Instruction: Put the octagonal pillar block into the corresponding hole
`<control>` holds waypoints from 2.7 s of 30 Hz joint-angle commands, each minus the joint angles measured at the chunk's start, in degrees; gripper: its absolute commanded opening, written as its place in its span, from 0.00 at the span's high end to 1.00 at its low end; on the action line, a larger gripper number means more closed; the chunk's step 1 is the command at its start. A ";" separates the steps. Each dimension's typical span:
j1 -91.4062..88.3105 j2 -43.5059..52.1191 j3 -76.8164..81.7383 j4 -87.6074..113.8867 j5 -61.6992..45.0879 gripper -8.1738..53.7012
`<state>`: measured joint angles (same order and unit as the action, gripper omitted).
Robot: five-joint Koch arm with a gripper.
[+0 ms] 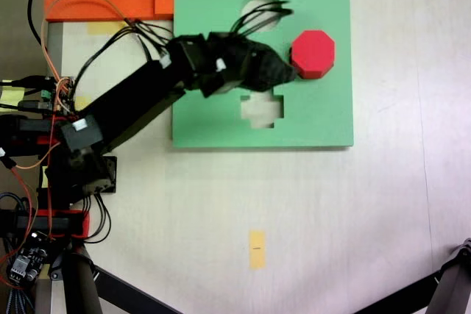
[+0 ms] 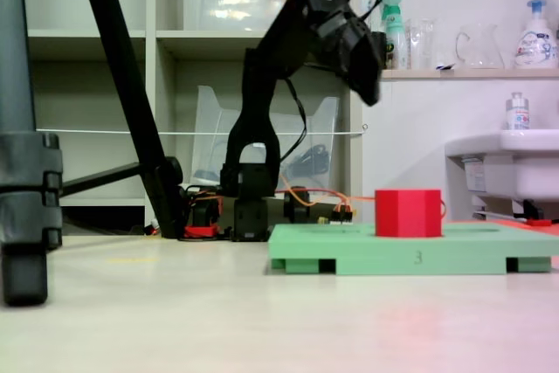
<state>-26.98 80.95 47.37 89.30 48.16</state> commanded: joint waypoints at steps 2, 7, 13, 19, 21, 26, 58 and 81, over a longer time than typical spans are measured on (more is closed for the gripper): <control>2.81 12.74 3.34 0.00 -12.13 0.24; 7.91 23.38 13.71 -3.16 -24.35 0.22; 13.36 44.30 47.29 -24.52 -40.52 0.23; 21.97 52.29 69.17 -33.05 -40.43 0.22; 23.64 52.21 74.53 -35.33 -40.34 0.20; 24.79 52.21 96.59 -58.97 -40.52 0.20; 26.37 52.03 132.36 -89.30 -39.99 0.31; 26.37 52.03 132.36 -89.30 -39.99 0.31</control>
<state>-0.44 128.67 175.34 -2.11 7.47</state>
